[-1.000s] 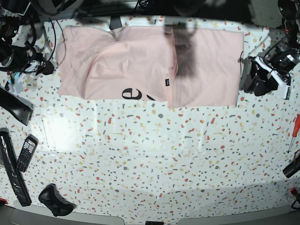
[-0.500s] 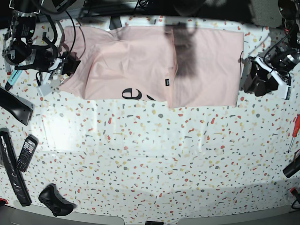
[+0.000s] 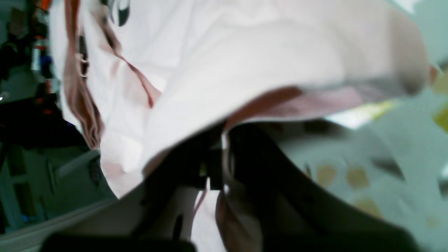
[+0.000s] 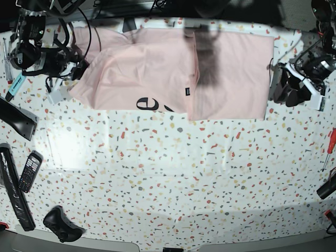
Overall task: Fold the T-shirt properly
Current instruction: 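Grasp the folded shirt's edge with the right gripper, then fold the shirt over onto itself with the right gripper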
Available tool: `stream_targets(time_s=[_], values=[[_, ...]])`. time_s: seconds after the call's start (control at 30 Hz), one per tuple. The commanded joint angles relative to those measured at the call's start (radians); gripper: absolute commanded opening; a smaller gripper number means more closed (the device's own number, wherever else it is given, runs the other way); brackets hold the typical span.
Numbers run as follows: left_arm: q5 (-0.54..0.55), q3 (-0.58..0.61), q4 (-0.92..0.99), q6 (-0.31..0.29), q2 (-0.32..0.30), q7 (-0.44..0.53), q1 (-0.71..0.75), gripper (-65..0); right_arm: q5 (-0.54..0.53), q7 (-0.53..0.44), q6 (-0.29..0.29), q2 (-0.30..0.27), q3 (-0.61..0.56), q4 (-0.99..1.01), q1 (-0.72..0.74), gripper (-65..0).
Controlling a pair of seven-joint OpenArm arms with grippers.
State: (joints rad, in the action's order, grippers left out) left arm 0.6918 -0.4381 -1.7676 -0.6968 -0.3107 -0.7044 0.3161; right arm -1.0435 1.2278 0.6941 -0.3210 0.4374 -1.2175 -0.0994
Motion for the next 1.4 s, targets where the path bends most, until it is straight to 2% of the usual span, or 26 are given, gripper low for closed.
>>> stream_targets(time_s=[0.0, 0.2, 0.37, 0.57, 0.67, 0.83, 0.9, 1.03, 1.1, 1.23, 1.37], values=[[0.015, -0.006, -0.003, -0.001, -0.014, 0.035, -0.005, -40.1, -0.037, -0.010, 0.004, -0.021, 0.029, -0.046, 0.008, -65.0], [0.015, -0.006, 0.074, -0.001, -0.014, 0.040, -0.005, -40.1, -0.047, -0.006, 0.004, -0.020, 0.113, -0.246, -0.006, -65.0], [0.015, -0.006, 0.135, -0.001, -0.014, 0.040, -0.005, -40.1, -0.168, -0.006, 0.004, -0.009, 0.085, -0.395, -0.034, -65.0], [0.034, -0.005, 0.158, -0.001, -0.014, 0.040, 0.000, -40.1, -0.172, -0.007, 0.004, 0.127, 0.003, -0.552, -0.030, -65.0], [0.075, -0.005, 0.158, -0.001, -0.014, 0.040, 0.000, -40.1, -0.172, -0.007, 0.004, 0.198, -0.081, -0.584, -0.008, -65.0], [0.075, -0.005, 0.158, -0.001, -0.014, 0.039, 0.000, -40.1, -0.163, -0.007, 0.004, 0.318, -0.250, -0.584, 0.051, -65.0], [0.075, -0.005, 0.158, -0.001, -0.014, 0.040, 0.000, -40.1, -0.122, -0.007, 0.004, 0.371, -0.319, -0.584, 0.071, -65.0], [0.075, -0.005, 0.158, -0.001, -0.014, 0.039, 0.000, -40.1, 0.029, -0.042, 0.004, 0.478, -0.457, -0.583, 0.082, -65.0], [0.075, -0.005, 0.158, -0.001, -0.014, 0.039, 0.000, -40.1, 0.099, -0.070, -0.001, 0.478, -0.528, -0.583, 0.082, -65.0], [0.075, -0.005, 0.158, -0.001, -0.014, 0.040, 0.000, -40.1, 0.230, -0.197, -0.067, 0.478, -0.673, -0.582, 0.082, -65.0], [0.076, -0.005, 0.158, -0.001, -0.014, 0.040, 0.000, -40.1, 0.286, -0.265, -0.101, 0.478, -0.779, -0.565, 0.082, -65.0]])
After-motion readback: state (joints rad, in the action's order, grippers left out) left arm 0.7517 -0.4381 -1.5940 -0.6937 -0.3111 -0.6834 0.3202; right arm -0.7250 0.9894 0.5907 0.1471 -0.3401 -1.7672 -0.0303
